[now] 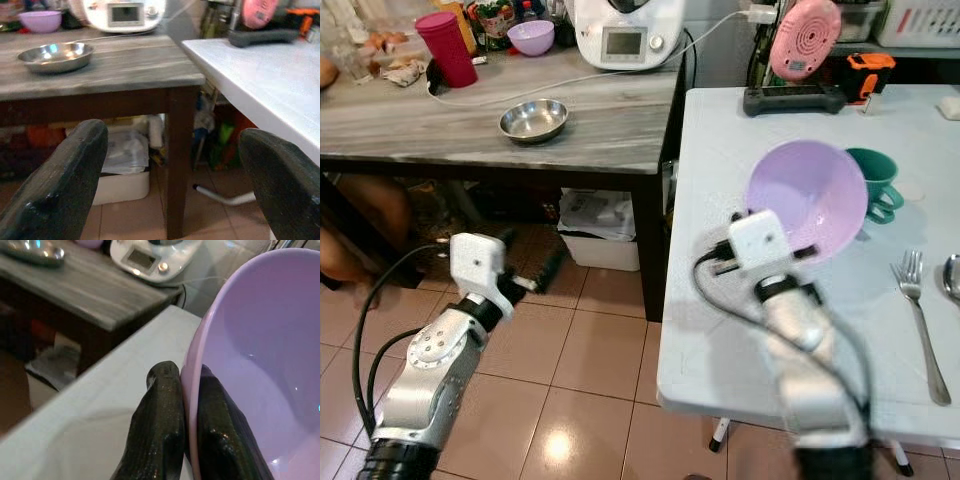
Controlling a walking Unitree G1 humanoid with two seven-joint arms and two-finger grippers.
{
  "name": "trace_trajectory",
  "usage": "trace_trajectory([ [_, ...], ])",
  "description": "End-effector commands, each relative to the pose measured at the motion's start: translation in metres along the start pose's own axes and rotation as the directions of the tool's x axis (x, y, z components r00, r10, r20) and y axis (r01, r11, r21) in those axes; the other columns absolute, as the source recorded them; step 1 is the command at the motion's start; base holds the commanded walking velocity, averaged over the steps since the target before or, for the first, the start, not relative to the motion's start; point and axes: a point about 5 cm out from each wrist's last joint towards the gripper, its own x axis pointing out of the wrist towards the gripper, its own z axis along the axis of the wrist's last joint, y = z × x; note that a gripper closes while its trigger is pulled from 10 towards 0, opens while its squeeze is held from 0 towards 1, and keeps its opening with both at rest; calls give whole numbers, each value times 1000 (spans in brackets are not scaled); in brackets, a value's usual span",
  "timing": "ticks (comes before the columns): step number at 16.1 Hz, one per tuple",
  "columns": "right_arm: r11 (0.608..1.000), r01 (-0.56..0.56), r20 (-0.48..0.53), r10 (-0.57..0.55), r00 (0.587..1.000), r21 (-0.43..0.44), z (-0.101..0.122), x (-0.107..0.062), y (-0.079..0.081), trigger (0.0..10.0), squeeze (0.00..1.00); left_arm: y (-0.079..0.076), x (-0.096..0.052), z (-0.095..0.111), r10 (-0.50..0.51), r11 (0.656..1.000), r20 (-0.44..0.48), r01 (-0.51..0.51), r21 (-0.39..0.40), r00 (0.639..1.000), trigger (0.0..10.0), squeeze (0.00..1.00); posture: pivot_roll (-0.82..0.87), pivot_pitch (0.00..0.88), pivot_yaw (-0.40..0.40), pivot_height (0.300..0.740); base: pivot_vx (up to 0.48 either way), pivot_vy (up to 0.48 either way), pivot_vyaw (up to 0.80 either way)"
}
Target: Setting the table
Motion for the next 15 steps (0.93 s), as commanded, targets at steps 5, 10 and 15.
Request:
trace_trajectory([
  [5, 997, 22, 48, -26, 999, 69, 15, -12, 12, 10000, 0, -1, 4, 2, -15, 1000, 13, 15, -19, 1000, 10000, 0, -268, 56, 93, 740, 0, 54, -448],
  [10, 995, 17, 54, -22, 998, 94, 16, -15, 14, 10000, 0, -3, 5, 0, -23, 999, 4, 24, -22, 1000, 10000, 0, -279, 57, 96, 740, 0, 303, -741],
  [15, 995, -2, 82, -6, 997, 100, 19, -16, 16, 10000, 0, -4, 5, -1, -40, 999, 5, 40, -26, 999, 10000, 0, -276, 54, 93, 740, 0, 338, 0],
])
